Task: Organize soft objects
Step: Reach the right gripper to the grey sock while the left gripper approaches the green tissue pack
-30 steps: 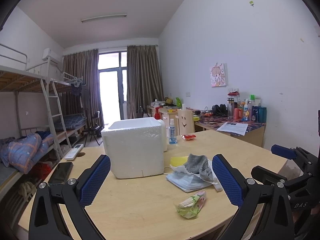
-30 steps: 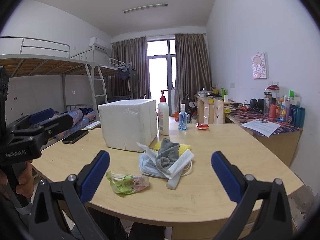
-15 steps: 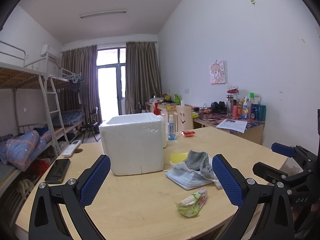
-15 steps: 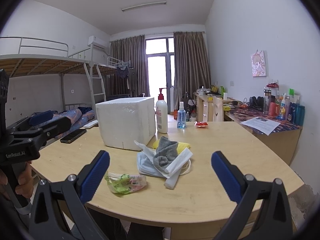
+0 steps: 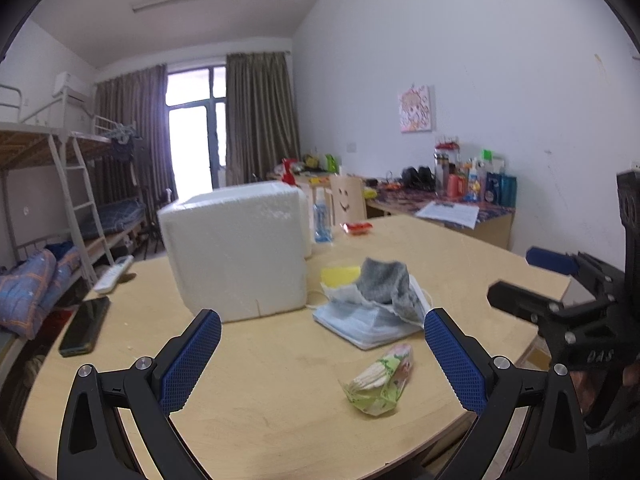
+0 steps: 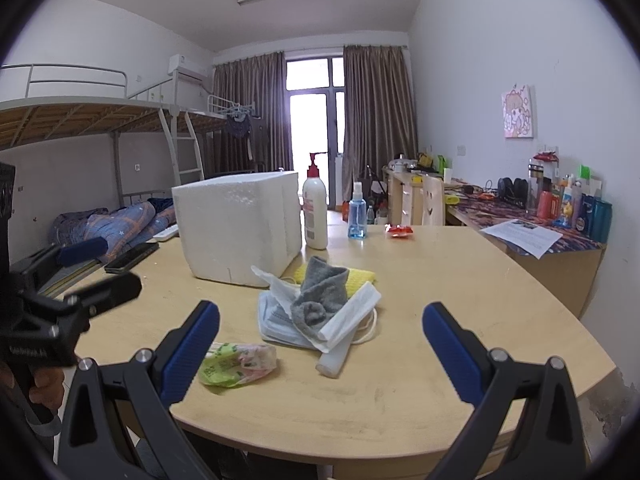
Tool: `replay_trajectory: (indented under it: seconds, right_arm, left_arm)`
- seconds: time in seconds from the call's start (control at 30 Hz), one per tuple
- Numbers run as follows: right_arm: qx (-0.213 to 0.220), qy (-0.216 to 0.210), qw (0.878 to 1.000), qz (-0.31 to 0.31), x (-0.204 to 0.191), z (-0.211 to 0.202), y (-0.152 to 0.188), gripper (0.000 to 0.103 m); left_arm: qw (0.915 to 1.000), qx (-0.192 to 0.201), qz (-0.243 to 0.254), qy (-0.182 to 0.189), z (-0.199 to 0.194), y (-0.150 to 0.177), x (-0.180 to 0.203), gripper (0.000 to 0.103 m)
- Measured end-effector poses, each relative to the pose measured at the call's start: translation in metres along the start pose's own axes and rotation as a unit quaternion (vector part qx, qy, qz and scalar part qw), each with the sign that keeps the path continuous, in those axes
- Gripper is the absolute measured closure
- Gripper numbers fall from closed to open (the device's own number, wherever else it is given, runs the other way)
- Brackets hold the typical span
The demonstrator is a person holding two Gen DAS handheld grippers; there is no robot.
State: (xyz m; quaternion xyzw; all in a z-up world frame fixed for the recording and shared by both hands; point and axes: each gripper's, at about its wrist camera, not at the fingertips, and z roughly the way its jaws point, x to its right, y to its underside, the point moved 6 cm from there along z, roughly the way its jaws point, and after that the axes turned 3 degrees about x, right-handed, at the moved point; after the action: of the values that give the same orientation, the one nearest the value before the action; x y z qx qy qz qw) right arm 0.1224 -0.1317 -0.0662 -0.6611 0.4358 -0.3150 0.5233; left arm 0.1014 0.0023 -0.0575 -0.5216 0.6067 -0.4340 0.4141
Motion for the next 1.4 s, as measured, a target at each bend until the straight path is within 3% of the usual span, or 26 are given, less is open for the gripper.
replay_trajectory:
  seconds: [0.27, 0.63, 0.97, 1.4]
  right_arm:
    - [-0.023, 0.004, 1.0, 0.007, 0.009, 0.02, 0.006, 0.0]
    - [-0.05, 0.001, 0.999, 0.017, 0.014, 0.046, 0.011, 0.0]
    - [-0.075, -0.01, 0.997, 0.011, 0.012, 0.068, 0.007, 0.0]
    - [-0.115, -0.052, 0.992, 0.0, 0.007, 0.097, 0.005, 0.001]
  left_arm:
    - [0.9977, -0.046, 0.015, 0.048, 0.025, 0.02, 0.008, 0.001]
    - [0.9851, -0.108, 0.04, 0.128, 0.054, 0.046, 0.026, 0.001]
    - [0.9778, -0.15, 0.052, 0.137, 0.078, 0.058, 0.029, 0.001]
    - [0.9623, -0.196, 0.04, 0.184, 0.096, 0.066, 0.036, 0.043]
